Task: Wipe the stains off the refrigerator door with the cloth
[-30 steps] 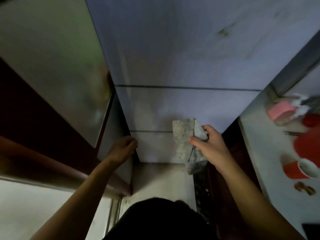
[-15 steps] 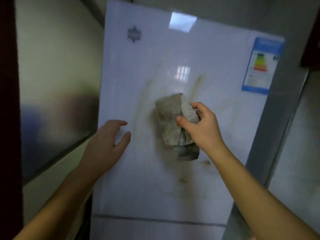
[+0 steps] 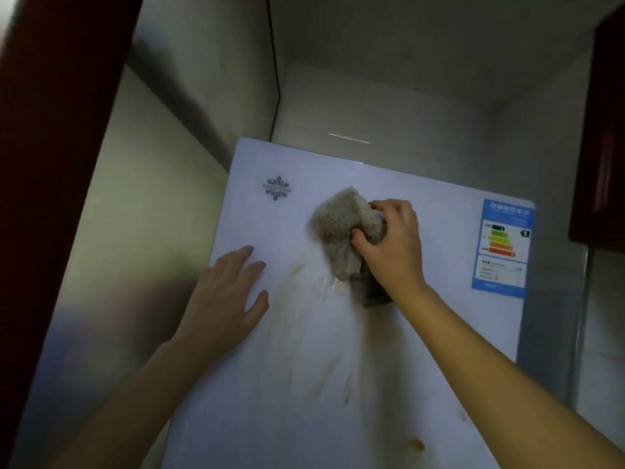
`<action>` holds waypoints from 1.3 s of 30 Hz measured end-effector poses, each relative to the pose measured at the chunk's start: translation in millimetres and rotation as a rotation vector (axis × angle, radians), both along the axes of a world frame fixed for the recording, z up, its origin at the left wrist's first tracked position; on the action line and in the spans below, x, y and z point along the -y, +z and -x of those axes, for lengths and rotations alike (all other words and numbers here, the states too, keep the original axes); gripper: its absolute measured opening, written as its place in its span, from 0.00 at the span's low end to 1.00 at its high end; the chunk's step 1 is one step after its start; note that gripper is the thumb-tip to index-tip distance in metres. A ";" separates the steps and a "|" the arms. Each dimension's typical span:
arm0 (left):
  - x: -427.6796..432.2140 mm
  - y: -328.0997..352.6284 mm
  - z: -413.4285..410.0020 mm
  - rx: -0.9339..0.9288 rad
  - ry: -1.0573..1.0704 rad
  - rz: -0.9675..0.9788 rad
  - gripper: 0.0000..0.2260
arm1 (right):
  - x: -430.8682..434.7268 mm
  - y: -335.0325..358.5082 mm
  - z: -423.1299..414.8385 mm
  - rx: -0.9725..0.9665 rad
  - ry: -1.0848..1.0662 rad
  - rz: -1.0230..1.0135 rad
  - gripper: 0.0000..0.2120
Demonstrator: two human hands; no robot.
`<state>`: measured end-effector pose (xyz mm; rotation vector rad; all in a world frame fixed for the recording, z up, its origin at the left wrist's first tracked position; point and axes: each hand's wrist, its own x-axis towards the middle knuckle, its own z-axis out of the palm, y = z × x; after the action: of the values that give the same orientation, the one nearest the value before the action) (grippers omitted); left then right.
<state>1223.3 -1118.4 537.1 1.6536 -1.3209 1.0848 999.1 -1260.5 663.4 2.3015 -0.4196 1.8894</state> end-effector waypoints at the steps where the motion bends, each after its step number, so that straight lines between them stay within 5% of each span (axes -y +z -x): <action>1: 2.0 -0.4 -2.4 0.016 0.014 0.003 0.23 | 1.7 -1.0 -0.8 0.034 -0.011 0.047 0.21; 8: 8.0 -9.3 -9.5 0.062 0.034 0.025 0.23 | 11.9 -14.8 -9.7 0.032 -0.004 0.318 0.09; 14: 10.4 -15.4 -16.8 0.134 0.049 0.034 0.23 | 18.4 -52.3 -23.3 -0.021 -0.119 0.430 0.15; 18: 12.1 -17.2 -20.1 0.184 0.061 0.050 0.23 | 13.0 -77.8 -40.3 -0.127 -0.106 0.446 0.29; 30: 16.3 -43.5 -39.1 0.226 0.076 0.178 0.23 | -0.4 -27.1 -61.6 0.031 -0.177 0.315 0.27; 39: 17.3 -59.4 -50.0 0.264 0.083 0.233 0.21 | 22.6 -123.7 -41.8 -0.361 -0.127 0.743 0.24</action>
<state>1273.3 -1135.7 477.6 1.4391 -1.2407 1.4885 1040.8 -1283.1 539.7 1.9604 0.1614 1.2280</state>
